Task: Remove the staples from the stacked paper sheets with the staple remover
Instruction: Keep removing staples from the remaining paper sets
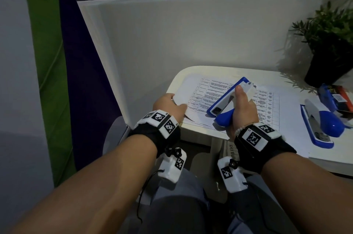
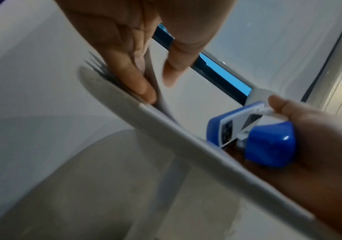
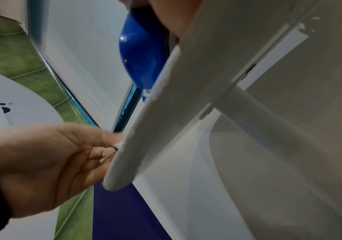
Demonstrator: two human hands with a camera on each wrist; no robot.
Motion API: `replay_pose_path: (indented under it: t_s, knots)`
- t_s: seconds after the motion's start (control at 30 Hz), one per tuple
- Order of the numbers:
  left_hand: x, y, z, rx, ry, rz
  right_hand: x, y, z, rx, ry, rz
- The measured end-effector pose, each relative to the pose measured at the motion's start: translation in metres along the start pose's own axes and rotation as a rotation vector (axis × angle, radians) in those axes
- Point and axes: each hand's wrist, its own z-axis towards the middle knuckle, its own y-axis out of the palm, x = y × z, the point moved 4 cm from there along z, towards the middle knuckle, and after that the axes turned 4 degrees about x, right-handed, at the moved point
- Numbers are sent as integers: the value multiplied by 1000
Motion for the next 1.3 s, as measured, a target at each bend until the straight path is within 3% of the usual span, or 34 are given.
replay_pose_path:
  t_s: [0.2,0.43,0.53,0.7,0.93,1.13,1.3]
  knots:
    - [8,-11,-3,122,46,-108,-9,1,-2,-82,23,7]
    - [43,-82,-32,436,362,-406,-80,4,-20,-81,-259,98]
    - [37,-103,-39,511,375,-533,-97,19,-37,-152,-365,77]
    - [11,-106,-46,394,337,-434,-111,60,-75,-346,-524,20]
    - [-8,-110,-74,301,494,-303,-88,102,-110,-533,-629,-142]
    - [-18,-129,-86,313,633,-305,-77,112,-120,-544,-693,-128]
    - [-25,-130,-88,354,620,-304,-75,123,-125,-490,-767,-207]
